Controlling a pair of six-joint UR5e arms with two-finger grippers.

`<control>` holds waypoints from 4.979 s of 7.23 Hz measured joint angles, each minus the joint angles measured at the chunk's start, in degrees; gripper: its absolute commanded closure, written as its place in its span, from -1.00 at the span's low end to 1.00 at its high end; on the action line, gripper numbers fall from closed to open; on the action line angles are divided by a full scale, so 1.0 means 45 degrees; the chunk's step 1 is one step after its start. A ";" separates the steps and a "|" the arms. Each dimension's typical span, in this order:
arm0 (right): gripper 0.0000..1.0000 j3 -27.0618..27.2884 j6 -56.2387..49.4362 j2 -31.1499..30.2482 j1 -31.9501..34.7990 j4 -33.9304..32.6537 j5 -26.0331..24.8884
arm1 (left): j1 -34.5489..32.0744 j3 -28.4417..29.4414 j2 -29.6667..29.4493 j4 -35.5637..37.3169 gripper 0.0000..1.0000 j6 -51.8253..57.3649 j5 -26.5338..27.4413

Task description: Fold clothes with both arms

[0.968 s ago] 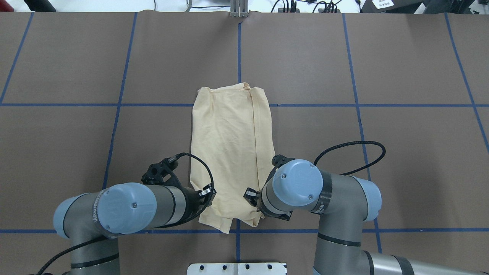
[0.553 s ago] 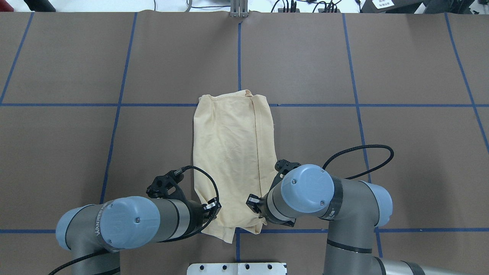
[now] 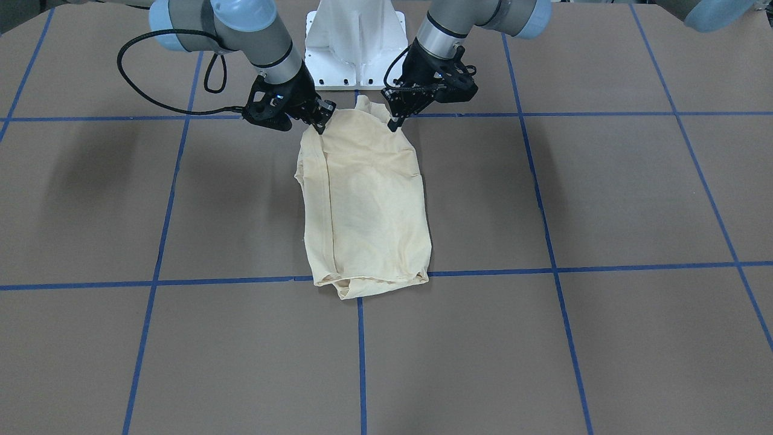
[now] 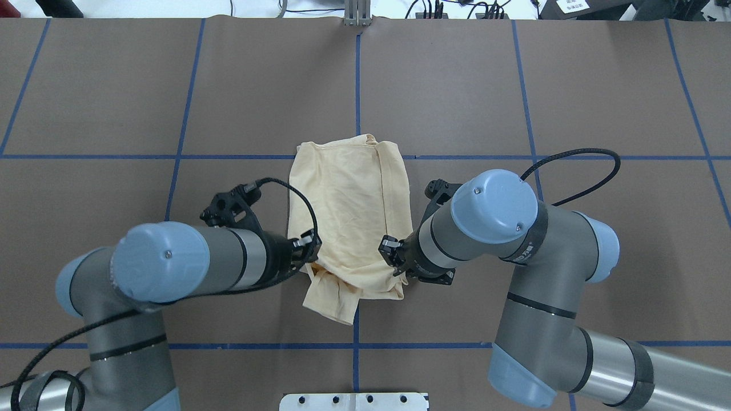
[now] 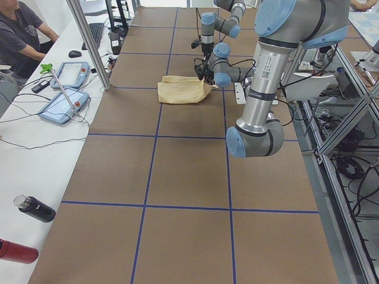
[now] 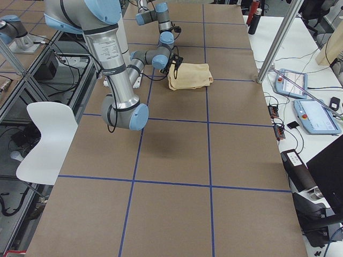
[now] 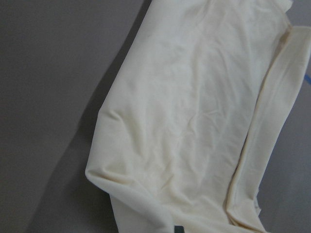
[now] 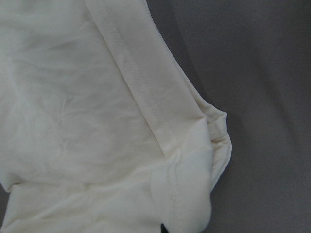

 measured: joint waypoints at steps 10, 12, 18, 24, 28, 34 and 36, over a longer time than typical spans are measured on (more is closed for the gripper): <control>1.00 -0.8014 -0.2334 0.4762 0.3582 0.2093 0.0664 | -0.3302 0.6530 -0.2977 -0.3311 1.00 0.2414 -0.0744; 1.00 -0.8439 -0.2410 0.4830 0.3616 0.2333 0.0669 | -0.3329 0.7079 -0.3123 -0.3735 1.00 0.2428 -0.0724; -1.00 -0.8632 -0.2461 0.5277 0.3977 0.2558 0.0746 | -0.3845 0.6945 -0.3096 -0.3705 -1.00 0.2733 -0.1105; -0.99 -0.7603 -0.3250 0.5194 0.2668 0.2280 0.0313 | -0.5983 0.5077 -0.1360 -0.3526 -1.00 0.4746 -0.3447; -1.00 -0.7949 -0.7224 0.5449 0.1527 0.0919 -0.1578 | -0.6858 0.4249 -0.0627 -0.3229 -1.00 0.5869 -0.4135; -0.99 -1.0916 -0.8747 0.7496 0.1518 0.1084 -0.2975 | -0.6938 0.3914 -0.0550 -0.2933 -1.00 0.5919 -0.4202; -0.99 -1.2230 -0.9046 0.7931 0.1895 0.2346 -0.3469 | -0.6958 0.3841 -0.0544 -0.2905 -1.00 0.5913 -0.4243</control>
